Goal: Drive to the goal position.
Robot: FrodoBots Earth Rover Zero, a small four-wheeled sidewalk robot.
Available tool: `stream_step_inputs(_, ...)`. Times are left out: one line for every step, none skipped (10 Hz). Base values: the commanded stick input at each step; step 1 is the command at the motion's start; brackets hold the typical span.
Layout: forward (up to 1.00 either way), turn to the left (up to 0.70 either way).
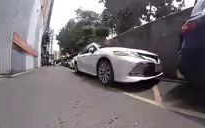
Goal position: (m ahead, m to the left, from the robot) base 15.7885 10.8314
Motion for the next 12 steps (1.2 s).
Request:
stream_step_inputs(0.7, 0.14)
stream_step_inputs(0.7, 0.14)
stream_step_inputs(0.7, 0.14)
stream_step_inputs(0.7, 0.14)
stream_step_inputs(0.7, 0.14)
stream_step_inputs(0.7, 0.14)
stream_step_inputs(0.7, 0.14)
stream_step_inputs(0.7, 0.14)
stream_step_inputs(0.7, 0.14)
stream_step_inputs(0.7, 0.14)
stream_step_inputs(0.7, 0.14)
stream_step_inputs(0.7, 0.14)
